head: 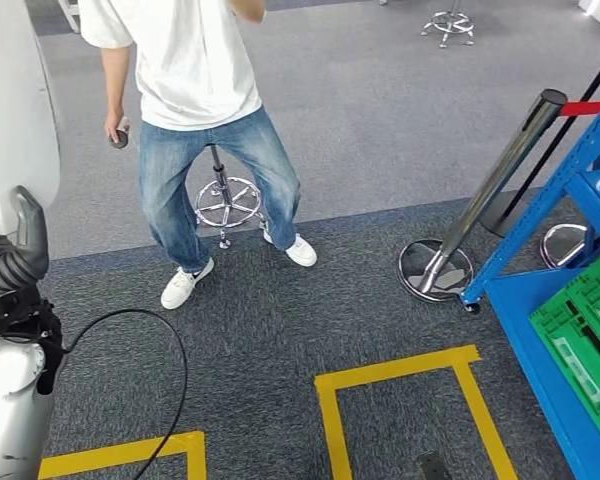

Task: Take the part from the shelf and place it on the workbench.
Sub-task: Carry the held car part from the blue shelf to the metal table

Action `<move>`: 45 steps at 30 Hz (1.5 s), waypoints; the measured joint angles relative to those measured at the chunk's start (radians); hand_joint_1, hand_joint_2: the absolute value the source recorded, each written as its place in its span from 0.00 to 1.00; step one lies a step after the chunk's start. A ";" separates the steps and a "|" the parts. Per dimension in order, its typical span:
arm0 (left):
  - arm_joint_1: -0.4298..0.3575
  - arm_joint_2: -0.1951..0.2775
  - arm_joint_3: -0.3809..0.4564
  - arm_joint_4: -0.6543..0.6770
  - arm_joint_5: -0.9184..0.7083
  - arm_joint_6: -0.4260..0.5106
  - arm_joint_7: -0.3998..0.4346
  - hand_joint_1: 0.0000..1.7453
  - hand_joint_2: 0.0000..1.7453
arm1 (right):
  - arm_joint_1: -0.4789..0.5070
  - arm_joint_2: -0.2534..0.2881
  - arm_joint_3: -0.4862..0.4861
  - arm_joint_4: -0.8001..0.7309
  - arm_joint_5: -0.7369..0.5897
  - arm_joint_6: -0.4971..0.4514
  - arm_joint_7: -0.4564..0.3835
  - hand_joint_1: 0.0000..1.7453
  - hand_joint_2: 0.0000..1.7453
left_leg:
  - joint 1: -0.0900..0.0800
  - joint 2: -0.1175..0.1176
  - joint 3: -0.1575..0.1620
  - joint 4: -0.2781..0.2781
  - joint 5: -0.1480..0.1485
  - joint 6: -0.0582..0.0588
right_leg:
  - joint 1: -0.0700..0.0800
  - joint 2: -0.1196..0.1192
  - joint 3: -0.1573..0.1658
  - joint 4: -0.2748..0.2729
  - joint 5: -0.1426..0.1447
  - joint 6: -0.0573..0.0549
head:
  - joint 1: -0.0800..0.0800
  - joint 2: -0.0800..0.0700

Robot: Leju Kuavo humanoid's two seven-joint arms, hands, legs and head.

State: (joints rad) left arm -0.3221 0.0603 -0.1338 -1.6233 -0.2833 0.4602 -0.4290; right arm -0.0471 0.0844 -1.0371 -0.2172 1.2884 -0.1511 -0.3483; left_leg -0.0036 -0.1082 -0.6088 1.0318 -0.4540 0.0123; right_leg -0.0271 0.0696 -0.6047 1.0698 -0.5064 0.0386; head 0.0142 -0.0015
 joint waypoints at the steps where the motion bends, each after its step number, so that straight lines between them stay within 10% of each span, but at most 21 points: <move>1: 0.001 0.000 0.001 -0.001 0.000 -0.001 0.000 1.00 1.00 | 0.000 0.000 0.000 0.000 0.000 0.000 0.001 0.00 0.00 | 0.001 -0.013 -0.005 0.005 -0.001 -0.006 | -0.001 0.011 0.010 -0.013 -0.004 -0.002 | 0.000 0.000; 3: 0.006 0.002 0.002 -0.002 0.000 -0.002 0.000 1.00 1.00 | -0.001 0.000 0.000 0.000 0.000 0.000 0.003 0.00 0.00 | 0.004 -0.031 -0.012 0.006 0.002 -0.014 | 0.002 -0.007 0.014 -0.016 -0.004 -0.012 | 0.000 0.000; 7: 0.008 0.009 0.003 -0.002 -0.002 -0.002 0.000 1.00 1.00 | -0.001 -0.003 -0.001 -0.001 0.000 -0.001 0.002 0.00 0.00 | 0.000 0.074 -0.074 0.137 -0.066 -0.031 | 0.004 -0.055 0.024 -0.019 -0.006 -0.032 | -0.011 0.000; 10: 0.013 0.009 0.003 -0.002 -0.003 -0.002 0.000 1.00 1.00 | 0.003 -0.003 -0.001 -0.001 0.000 -0.002 0.003 0.00 0.00 | 0.003 0.097 -0.152 0.292 -0.116 -0.032 | 0.012 -0.098 0.028 -0.019 -0.014 -0.039 | -0.012 0.000; 14: 0.014 0.010 0.003 -0.003 -0.007 -0.003 0.000 1.00 1.00 | 0.001 -0.003 0.000 -0.001 0.000 -0.002 0.003 0.00 0.00 | -0.017 0.147 -0.055 0.097 -0.004 -0.005 | 0.019 -0.151 0.047 -0.020 -0.029 -0.039 | -0.012 0.000; 16: 0.011 0.009 0.002 -0.004 -0.007 -0.003 0.000 1.00 1.00 | 0.000 -0.003 0.000 -0.001 0.001 -0.002 0.003 0.00 0.00 | -0.034 0.185 -0.017 0.020 0.009 0.009 | 0.022 -0.174 0.053 -0.022 -0.035 -0.034 | -0.012 0.000; 18: 0.011 0.011 0.003 -0.006 -0.007 -0.004 0.000 1.00 1.00 | -0.001 -0.003 -0.001 -0.001 0.001 -0.001 0.004 0.00 0.00 | -0.039 0.171 -0.013 0.004 0.005 0.017 | 0.024 -0.201 0.060 -0.029 -0.039 -0.026 | -0.012 0.000; 21: 0.010 0.014 0.004 -0.012 -0.008 -0.005 0.000 1.00 1.00 | -0.006 -0.003 0.000 -0.001 0.005 0.002 0.004 0.00 0.00 | -0.027 0.134 0.006 -0.024 0.017 0.028 | 0.022 -0.143 0.046 0.014 -0.072 -0.014 | -0.009 0.000; 23: 0.008 0.011 0.003 -0.014 -0.009 -0.006 0.001 1.00 1.00 | -0.003 -0.004 0.000 0.000 0.006 0.004 0.005 0.00 0.00 | -0.020 0.109 0.011 -0.029 0.019 0.031 | 0.019 -0.083 -0.017 0.131 -0.121 -0.010 | -0.005 0.000; 26: 0.018 0.008 0.003 -0.014 -0.010 -0.008 0.001 1.00 1.00 | 0.004 -0.004 0.000 0.000 0.007 0.006 0.006 0.00 0.00 | -0.017 0.063 0.012 -0.027 0.017 0.031 | 0.016 -0.071 -0.094 0.230 -0.122 -0.005 | -0.003 0.000; 29: 0.022 0.008 0.003 -0.014 -0.013 -0.011 0.002 1.00 1.00 | 0.002 -0.004 0.000 0.000 0.009 0.006 0.006 0.00 0.00 | -0.010 0.020 0.010 -0.012 0.007 0.017 | 0.007 -0.028 -0.038 0.064 -0.012 0.003 | -0.002 0.000; 32: 0.023 0.008 0.003 -0.014 -0.015 -0.012 0.004 1.00 1.00 | 0.004 -0.003 0.000 0.001 0.013 0.007 0.007 0.00 0.00 | -0.006 -0.017 -0.006 0.007 0.001 0.001 | 0.000 0.026 0.002 -0.011 0.002 -0.004 | -0.002 0.000; 34: 0.027 0.009 0.002 -0.014 -0.019 -0.012 0.004 1.00 1.00 | 0.004 -0.002 0.000 0.001 0.015 0.008 0.007 0.00 0.00 | -0.004 -0.033 -0.012 0.010 0.001 -0.007 | 0.000 0.001 0.008 -0.015 0.002 -0.017 | -0.002 0.000; 38: 0.027 0.013 0.002 -0.015 -0.022 -0.011 0.006 1.00 1.00 | 0.005 -0.003 0.000 0.000 0.017 0.007 0.007 0.00 0.00 | -0.006 0.077 -0.084 0.170 -0.081 -0.025 | 0.003 -0.053 0.022 -0.019 -0.005 -0.037 | -0.017 0.000; 41: 0.033 0.014 0.001 -0.015 -0.024 -0.014 0.010 1.00 1.00 | 0.009 -0.003 0.000 0.000 0.017 0.007 0.010 0.00 0.00 | 0.000 0.098 -0.148 0.292 -0.111 -0.028 | 0.008 -0.099 0.029 -0.019 -0.014 -0.041 | -0.018 0.000; 45: 0.032 0.016 0.001 -0.015 -0.024 -0.014 0.012 1.00 1.00 | 0.008 -0.002 0.000 0.000 0.017 0.008 0.010 0.00 0.00 | -0.017 0.150 -0.043 0.079 0.005 -0.002 | 0.015 -0.150 0.052 -0.020 -0.032 -0.038 | -0.018 0.000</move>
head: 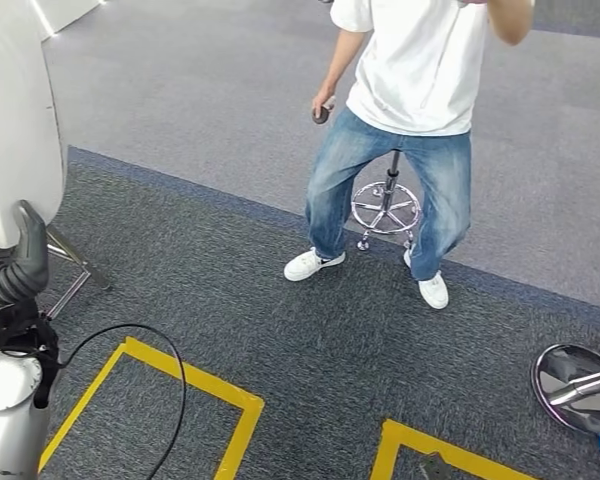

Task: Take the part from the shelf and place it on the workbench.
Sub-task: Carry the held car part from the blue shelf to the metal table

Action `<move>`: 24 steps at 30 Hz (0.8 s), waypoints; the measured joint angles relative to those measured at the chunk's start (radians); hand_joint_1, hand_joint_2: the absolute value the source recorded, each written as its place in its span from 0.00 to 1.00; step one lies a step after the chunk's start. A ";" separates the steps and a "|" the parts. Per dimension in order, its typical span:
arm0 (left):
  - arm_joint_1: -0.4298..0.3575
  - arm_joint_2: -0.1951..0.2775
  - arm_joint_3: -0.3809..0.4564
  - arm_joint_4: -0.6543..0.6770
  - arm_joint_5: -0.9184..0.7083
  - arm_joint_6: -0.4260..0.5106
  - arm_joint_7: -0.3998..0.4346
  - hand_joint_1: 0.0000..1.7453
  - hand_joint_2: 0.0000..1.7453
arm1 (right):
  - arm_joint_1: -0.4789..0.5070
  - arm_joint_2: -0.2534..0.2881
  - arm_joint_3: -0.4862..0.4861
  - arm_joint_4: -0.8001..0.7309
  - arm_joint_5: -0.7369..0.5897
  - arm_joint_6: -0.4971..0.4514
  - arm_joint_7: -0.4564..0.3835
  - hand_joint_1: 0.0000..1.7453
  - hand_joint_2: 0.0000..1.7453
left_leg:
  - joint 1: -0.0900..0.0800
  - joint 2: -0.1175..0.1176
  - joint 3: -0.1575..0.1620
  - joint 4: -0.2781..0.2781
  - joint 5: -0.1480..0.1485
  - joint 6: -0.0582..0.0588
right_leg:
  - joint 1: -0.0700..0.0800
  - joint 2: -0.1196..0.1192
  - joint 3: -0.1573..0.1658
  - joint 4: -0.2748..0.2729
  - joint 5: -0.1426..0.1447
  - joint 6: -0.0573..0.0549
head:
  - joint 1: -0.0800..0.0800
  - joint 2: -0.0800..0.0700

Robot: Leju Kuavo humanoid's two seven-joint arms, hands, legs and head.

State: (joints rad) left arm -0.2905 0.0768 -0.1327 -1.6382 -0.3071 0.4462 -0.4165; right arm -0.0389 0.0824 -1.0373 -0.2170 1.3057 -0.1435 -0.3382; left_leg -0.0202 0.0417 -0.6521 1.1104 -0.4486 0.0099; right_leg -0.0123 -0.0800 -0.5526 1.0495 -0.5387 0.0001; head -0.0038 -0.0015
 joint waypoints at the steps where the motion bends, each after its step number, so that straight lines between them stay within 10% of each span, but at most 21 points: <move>1: -0.002 0.000 0.000 0.000 0.000 0.000 0.000 1.00 1.00 | -0.001 0.000 0.000 0.000 0.000 0.000 0.000 0.00 0.00 | -0.008 0.019 0.019 -0.040 0.008 0.007 | 0.002 -0.011 0.003 -0.001 -0.004 0.003 | 0.000 0.000; 4: -0.005 0.001 0.001 -0.002 -0.001 0.001 0.001 1.00 1.00 | -0.004 0.001 0.000 0.000 0.000 0.000 0.000 0.00 0.00 | -0.014 0.011 0.030 -0.073 0.003 0.019 | 0.004 -0.045 0.009 -0.007 -0.013 0.016 | 0.000 0.000; 8: -0.011 -0.001 0.001 -0.008 0.000 0.001 0.001 1.00 1.00 | -0.010 0.001 0.001 0.000 0.000 0.001 -0.002 0.00 0.00 | 0.001 -0.035 0.048 -0.100 0.010 0.029 | 0.001 0.057 -0.056 0.121 -0.074 0.031 | 0.005 0.000; 11: -0.007 -0.006 0.001 -0.009 0.002 0.001 0.003 1.00 1.00 | -0.003 0.002 0.001 0.000 0.001 0.003 -0.004 0.00 0.00 | 0.004 -0.078 0.051 -0.098 0.006 0.032 | -0.001 0.079 -0.156 0.265 -0.102 0.040 | 0.007 0.000; 15: -0.006 -0.008 0.001 -0.009 0.004 0.004 0.005 1.00 1.00 | -0.002 0.002 0.000 0.000 0.002 0.003 -0.003 0.00 0.00 | 0.015 -0.135 0.057 -0.078 -0.012 0.012 | -0.015 0.133 -0.094 0.072 0.038 0.053 | 0.008 0.000; 17: -0.007 -0.008 0.001 -0.009 0.005 0.006 0.006 1.00 1.00 | 0.000 0.002 0.001 0.000 0.002 0.004 0.000 0.00 0.00 | 0.018 -0.159 0.049 -0.065 -0.020 0.001 | -0.020 0.167 -0.063 0.015 0.049 0.048 | 0.009 0.000; 19: -0.005 -0.008 0.001 -0.009 0.004 0.008 0.006 1.00 1.00 | 0.000 0.003 0.001 0.001 0.002 0.004 0.003 0.00 0.00 | 0.021 -0.182 0.042 -0.064 -0.018 -0.008 | -0.019 0.153 -0.056 0.012 0.043 0.035 | 0.009 0.000; 24: -0.007 -0.003 0.002 -0.008 0.005 0.012 0.006 1.00 1.00 | 0.001 0.002 0.000 0.000 0.001 0.004 0.003 0.00 0.00 | 0.020 -0.070 -0.044 0.111 -0.099 -0.031 | -0.016 0.090 -0.037 0.003 0.033 0.010 | -0.005 0.000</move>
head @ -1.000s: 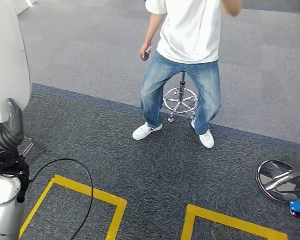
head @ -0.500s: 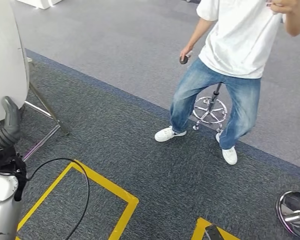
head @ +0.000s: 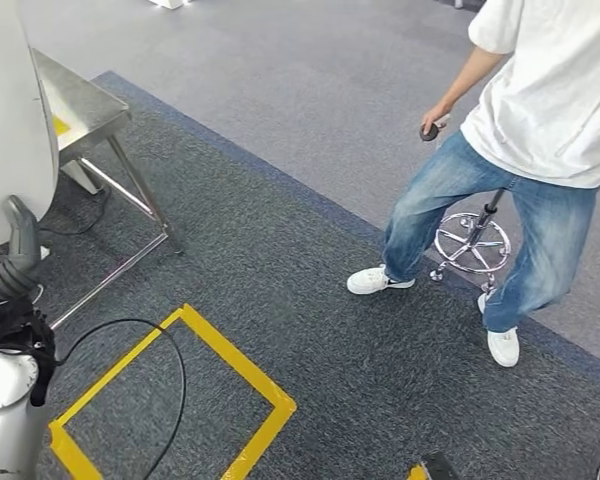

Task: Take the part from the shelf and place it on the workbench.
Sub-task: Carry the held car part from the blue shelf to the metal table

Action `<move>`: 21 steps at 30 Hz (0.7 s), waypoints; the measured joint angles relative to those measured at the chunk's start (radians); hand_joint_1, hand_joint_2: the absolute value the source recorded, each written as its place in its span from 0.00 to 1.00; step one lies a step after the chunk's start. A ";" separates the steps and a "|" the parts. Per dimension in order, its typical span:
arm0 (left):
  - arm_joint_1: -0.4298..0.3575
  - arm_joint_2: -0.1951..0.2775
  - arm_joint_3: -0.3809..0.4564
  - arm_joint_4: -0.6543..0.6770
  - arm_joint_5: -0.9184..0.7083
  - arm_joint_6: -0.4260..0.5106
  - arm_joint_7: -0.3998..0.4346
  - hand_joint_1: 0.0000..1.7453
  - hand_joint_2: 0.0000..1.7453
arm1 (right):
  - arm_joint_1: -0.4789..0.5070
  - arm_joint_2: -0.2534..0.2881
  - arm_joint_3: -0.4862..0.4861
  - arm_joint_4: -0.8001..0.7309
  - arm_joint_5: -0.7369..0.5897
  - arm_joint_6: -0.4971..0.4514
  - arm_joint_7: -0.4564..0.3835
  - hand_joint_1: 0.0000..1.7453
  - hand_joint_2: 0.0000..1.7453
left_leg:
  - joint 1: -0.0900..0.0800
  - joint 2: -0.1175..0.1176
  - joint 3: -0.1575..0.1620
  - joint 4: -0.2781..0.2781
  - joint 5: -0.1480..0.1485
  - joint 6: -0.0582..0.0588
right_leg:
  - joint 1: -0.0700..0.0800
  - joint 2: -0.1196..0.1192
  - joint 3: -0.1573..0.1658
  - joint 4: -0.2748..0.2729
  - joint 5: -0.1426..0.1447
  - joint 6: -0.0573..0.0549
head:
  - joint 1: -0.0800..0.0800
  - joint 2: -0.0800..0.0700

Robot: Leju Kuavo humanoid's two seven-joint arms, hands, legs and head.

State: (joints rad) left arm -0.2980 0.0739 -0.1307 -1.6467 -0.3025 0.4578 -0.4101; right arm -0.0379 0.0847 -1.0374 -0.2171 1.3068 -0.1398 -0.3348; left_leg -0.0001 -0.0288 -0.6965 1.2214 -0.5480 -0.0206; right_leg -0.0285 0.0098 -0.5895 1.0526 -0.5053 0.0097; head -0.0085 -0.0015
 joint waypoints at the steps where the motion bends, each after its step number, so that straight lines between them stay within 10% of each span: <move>1: 0.001 0.000 0.000 0.000 0.000 0.000 0.000 1.00 1.00 | 0.002 0.000 0.000 0.000 0.000 0.000 0.000 0.00 0.00 | 0.002 0.011 -0.031 0.057 -0.017 -0.002 | 0.002 -0.015 0.003 0.000 -0.004 -0.002 | 0.000 0.000; 3: 0.005 0.000 0.000 0.000 0.000 0.000 0.000 1.00 1.00 | 0.003 0.000 0.000 0.000 0.000 0.000 0.000 0.00 0.00 | 0.003 0.018 -0.052 0.085 -0.001 -0.002 | 0.004 -0.045 0.011 0.000 -0.011 -0.004 | 0.000 0.000; 7: 0.002 0.000 -0.001 0.000 0.004 0.001 0.000 1.00 1.00 | 0.000 0.001 0.000 0.000 0.000 0.001 0.000 0.00 0.00 | -0.013 0.077 0.049 -0.133 0.112 0.022 | 0.010 -0.094 0.034 -0.002 -0.029 0.002 | 0.000 0.000; 11: 0.001 0.002 0.001 0.000 0.012 0.005 0.003 1.00 1.00 | -0.006 0.001 0.000 0.000 0.001 0.001 -0.002 0.00 0.00 | -0.023 0.068 0.070 -0.185 0.110 0.041 | 0.015 -0.134 0.049 -0.014 -0.039 0.020 | -0.001 0.000; 13: 0.000 0.001 0.002 -0.001 0.014 0.007 0.003 1.00 1.00 | -0.012 0.001 0.000 0.000 0.002 0.001 -0.003 0.00 0.00 | -0.014 0.047 0.085 -0.204 0.116 0.051 | 0.014 -0.093 0.036 0.021 -0.062 0.028 | 0.003 0.000; 17: 0.005 -0.008 0.000 0.000 0.019 0.007 0.006 1.00 1.00 | -0.007 0.002 0.001 0.000 0.002 0.003 -0.002 0.00 0.00 | -0.007 -0.001 0.092 -0.211 0.115 0.061 | 0.013 -0.013 -0.099 0.245 -0.137 0.034 | 0.010 0.000; 21: 0.013 -0.013 0.000 0.000 0.019 0.008 0.006 1.00 1.00 | -0.004 0.001 0.001 0.000 0.003 0.003 -0.001 0.00 0.00 | -0.002 -0.061 0.095 -0.199 0.105 0.049 | 0.005 0.029 -0.065 0.094 -0.007 0.039 | 0.011 0.000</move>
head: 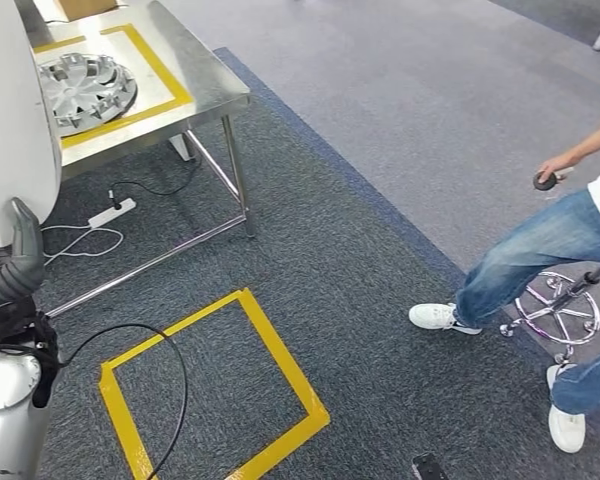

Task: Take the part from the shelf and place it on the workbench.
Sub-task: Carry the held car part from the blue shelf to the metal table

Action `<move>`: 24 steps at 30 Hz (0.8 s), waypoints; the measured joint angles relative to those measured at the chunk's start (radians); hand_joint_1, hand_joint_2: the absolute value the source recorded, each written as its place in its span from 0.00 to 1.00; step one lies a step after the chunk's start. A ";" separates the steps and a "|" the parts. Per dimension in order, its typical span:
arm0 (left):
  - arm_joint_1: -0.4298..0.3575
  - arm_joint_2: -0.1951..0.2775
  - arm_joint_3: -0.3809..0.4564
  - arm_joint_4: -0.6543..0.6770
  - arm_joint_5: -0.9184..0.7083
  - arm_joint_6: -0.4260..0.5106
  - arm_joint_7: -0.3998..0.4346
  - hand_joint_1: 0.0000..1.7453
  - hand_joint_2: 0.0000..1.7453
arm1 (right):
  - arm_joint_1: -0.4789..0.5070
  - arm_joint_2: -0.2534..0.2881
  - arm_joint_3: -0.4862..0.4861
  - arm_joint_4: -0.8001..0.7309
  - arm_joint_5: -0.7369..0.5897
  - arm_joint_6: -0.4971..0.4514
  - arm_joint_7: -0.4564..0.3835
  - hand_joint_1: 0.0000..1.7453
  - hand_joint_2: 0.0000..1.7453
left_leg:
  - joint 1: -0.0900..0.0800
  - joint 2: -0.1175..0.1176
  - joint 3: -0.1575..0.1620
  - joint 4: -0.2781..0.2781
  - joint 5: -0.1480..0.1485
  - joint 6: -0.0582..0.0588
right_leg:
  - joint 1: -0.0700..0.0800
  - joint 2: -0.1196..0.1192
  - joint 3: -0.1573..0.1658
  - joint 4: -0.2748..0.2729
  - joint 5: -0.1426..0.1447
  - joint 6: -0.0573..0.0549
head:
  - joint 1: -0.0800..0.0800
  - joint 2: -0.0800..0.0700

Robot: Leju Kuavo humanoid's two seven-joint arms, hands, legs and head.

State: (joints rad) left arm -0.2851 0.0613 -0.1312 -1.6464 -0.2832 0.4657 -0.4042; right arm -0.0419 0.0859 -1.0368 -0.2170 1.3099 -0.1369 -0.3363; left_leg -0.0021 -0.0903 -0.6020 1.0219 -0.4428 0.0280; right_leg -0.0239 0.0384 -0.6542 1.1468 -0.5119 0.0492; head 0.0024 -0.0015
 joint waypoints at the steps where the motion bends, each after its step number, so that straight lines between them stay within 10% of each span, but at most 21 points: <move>1: 0.000 -0.001 0.000 0.000 0.000 0.000 0.000 1.00 1.00 | 0.000 0.000 0.000 0.000 0.000 0.000 0.000 0.00 0.00 | 0.001 -0.012 -0.004 0.008 -0.004 -0.006 | -0.005 0.025 0.024 -0.055 0.020 -0.001 | -0.001 0.000; 3: 0.000 -0.001 0.000 0.000 0.000 0.001 0.001 1.00 1.00 | 0.001 0.000 0.000 0.000 0.000 0.000 0.002 0.00 0.00 | 0.003 -0.036 -0.013 0.017 -0.007 -0.017 | -0.008 0.051 0.049 -0.097 0.021 -0.006 | 0.000 0.000; 5: 0.001 -0.001 0.000 0.000 -0.001 0.002 0.001 1.00 1.00 | 0.001 0.001 0.000 0.000 0.001 0.001 0.004 0.00 0.00 | 0.006 -0.055 -0.018 0.017 -0.007 -0.025 | -0.008 0.029 0.057 -0.102 0.018 -0.016 | 0.001 0.000; 9: -0.003 0.001 -0.001 0.001 -0.002 0.006 0.001 1.00 1.00 | 0.000 0.003 0.000 0.000 0.004 0.001 0.003 0.00 0.00 | 0.003 0.053 -0.085 0.160 -0.077 -0.045 | -0.008 -0.023 0.075 -0.110 0.011 -0.038 | -0.013 0.000; 12: 0.001 -0.001 -0.002 0.003 -0.004 0.008 0.001 1.00 1.00 | 0.005 0.003 0.000 0.000 0.006 0.001 0.003 0.00 0.00 | 0.010 0.081 -0.156 0.293 -0.108 -0.052 | -0.005 -0.069 0.088 -0.109 -0.001 -0.040 | -0.014 0.000; 16: 0.000 -0.001 -0.002 0.004 -0.006 0.014 0.001 1.00 1.00 | 0.003 0.004 0.000 0.000 0.009 0.002 0.003 0.00 0.00 | -0.002 0.137 -0.058 0.083 0.010 -0.035 | -0.001 -0.121 0.116 -0.112 -0.023 -0.032 | -0.015 0.000; 18: -0.004 -0.002 -0.002 0.004 -0.006 0.016 0.001 1.00 1.00 | 0.002 0.004 0.000 0.000 0.009 0.002 0.003 0.00 0.00 | -0.015 0.166 -0.033 0.027 0.013 -0.021 | 0.004 -0.145 0.124 -0.117 -0.030 -0.021 | -0.015 0.000; 20: -0.005 -0.001 -0.001 0.004 -0.006 0.017 0.001 1.00 1.00 | -0.001 0.004 -0.001 0.000 0.009 0.002 0.003 0.00 0.00 | -0.015 0.146 -0.031 0.016 0.011 -0.010 | 0.007 -0.170 0.131 -0.124 -0.036 -0.010 | -0.015 0.000; 24: -0.009 -0.004 -0.001 0.004 -0.006 0.020 0.000 1.00 1.00 | -0.009 0.004 0.000 0.000 0.009 0.004 0.003 0.00 0.00 | -0.003 0.099 -0.012 -0.006 0.015 0.009 | 0.004 -0.080 0.076 -0.001 -0.102 0.002 | -0.004 0.000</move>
State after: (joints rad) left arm -0.2943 0.0575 -0.1322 -1.6428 -0.2896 0.4857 -0.4044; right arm -0.0508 0.0899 -1.0368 -0.2171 1.3193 -0.1331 -0.3335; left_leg -0.0054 0.0090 -0.6142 1.0155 -0.4279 0.0368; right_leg -0.0200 -0.0416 -0.5783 1.1453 -0.6141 0.0511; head -0.0012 -0.0016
